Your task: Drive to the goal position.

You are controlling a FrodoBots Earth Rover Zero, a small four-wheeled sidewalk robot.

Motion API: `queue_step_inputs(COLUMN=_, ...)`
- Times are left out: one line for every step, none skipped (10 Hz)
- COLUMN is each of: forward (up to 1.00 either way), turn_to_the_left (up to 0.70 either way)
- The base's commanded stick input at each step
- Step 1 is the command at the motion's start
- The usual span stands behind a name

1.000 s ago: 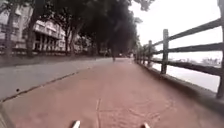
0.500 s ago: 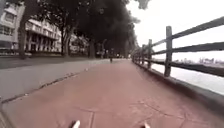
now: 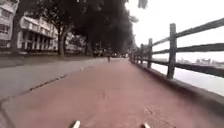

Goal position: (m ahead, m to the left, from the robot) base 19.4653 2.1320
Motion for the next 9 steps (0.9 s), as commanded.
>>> queue_step_inputs(forward=0.70, turn_to_the_left=0.00)
queue_step_inputs(forward=0.70, turn_to_the_left=0.00)
queue_step_inputs(forward=0.70, turn_to_the_left=0.00)
queue_step_inputs(forward=0.70, turn_to_the_left=0.00)
queue_step_inputs(forward=0.70, turn_to_the_left=0.00)
queue_step_inputs(forward=0.70, turn_to_the_left=0.00)
queue_step_inputs(forward=0.70, turn_to_the_left=0.00)
queue_step_inputs(forward=0.70, turn_to_the_left=0.00)
queue_step_inputs(forward=0.70, turn_to_the_left=0.00)
